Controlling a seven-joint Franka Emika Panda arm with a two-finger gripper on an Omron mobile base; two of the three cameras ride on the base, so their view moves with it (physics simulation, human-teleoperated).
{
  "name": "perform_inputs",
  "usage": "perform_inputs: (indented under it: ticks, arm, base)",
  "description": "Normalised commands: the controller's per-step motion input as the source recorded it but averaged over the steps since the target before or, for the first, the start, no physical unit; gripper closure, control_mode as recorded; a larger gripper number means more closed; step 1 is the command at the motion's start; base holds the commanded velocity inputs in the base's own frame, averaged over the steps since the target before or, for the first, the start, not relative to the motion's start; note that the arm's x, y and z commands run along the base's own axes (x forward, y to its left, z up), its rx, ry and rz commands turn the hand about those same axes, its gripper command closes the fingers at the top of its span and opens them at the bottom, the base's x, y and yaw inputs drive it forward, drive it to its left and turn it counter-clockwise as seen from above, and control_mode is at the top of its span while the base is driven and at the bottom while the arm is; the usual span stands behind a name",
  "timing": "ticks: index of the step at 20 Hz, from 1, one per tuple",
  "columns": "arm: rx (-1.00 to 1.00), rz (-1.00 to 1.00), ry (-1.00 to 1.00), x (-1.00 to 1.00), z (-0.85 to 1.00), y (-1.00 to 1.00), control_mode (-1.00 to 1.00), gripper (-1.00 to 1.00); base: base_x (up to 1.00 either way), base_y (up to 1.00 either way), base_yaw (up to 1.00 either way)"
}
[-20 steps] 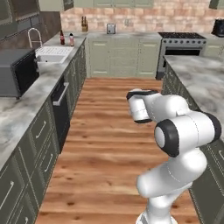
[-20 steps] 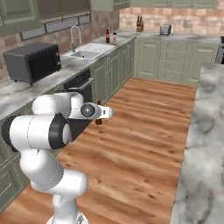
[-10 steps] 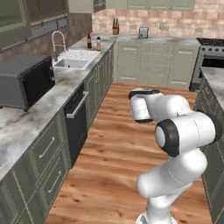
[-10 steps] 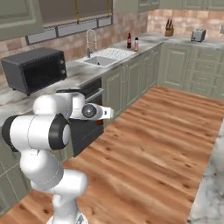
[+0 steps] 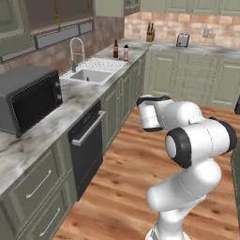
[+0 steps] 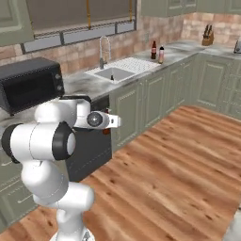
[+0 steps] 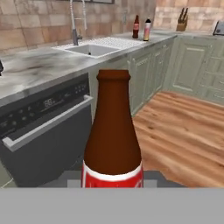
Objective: Place the large bottle from the dining counter next to the other large bottle outside the sink, and place the small bottle from the dining counter next to the other small bottle inside the sink.
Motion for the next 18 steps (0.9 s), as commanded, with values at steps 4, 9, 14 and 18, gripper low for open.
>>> perform_inputs:
  ticks: [4,9,14,18]
  arm:
    - [0.00,0.00,0.00,0.00,0.00,0.00,1.00,1.00]
    - [0.00,0.00,0.00,0.00,0.00,0.00,1.00,1.00]
    - [0.00,0.00,0.00,0.00,0.00,0.00,1.00,1.00]
    - [0.00,0.00,0.00,0.00,0.00,0.00,1.00,1.00]
  base:
    - [1.00,-0.83,0.30]
    - [1.00,-0.85,0.30]
    - [1.00,-0.88,0.28]
    - [1.00,-0.84,0.29]
